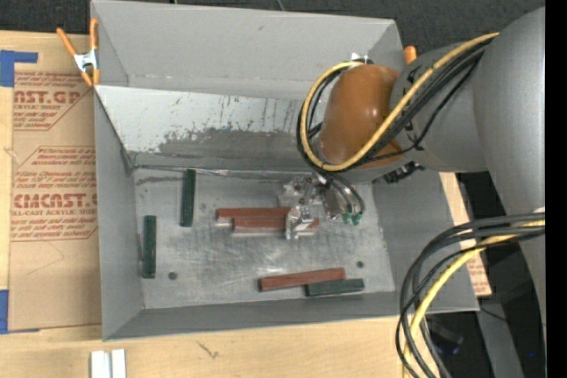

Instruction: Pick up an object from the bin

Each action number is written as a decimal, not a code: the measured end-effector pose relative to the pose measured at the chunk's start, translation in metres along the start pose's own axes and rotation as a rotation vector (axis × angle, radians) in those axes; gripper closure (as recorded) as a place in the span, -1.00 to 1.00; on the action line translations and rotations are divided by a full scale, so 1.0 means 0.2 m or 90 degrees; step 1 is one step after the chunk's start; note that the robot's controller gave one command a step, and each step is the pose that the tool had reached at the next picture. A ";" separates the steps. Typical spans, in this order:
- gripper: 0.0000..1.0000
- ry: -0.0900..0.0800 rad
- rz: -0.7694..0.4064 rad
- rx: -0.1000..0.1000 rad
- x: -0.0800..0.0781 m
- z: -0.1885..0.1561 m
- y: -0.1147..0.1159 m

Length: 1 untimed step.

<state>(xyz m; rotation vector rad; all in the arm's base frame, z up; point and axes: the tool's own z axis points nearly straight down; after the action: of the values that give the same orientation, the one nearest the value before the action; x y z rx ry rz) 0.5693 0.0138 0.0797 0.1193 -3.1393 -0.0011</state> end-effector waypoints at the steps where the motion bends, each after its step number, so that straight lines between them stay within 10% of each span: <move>1: 1.00 0.000 0.000 0.000 0.00 0.00 0.00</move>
Offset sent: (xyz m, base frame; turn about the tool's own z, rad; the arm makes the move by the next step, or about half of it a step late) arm -0.0031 0.0119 0.1496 -0.0067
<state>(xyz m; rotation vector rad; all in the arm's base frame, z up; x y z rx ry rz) 0.5693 0.0138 0.0797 0.1194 -3.1393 -0.0011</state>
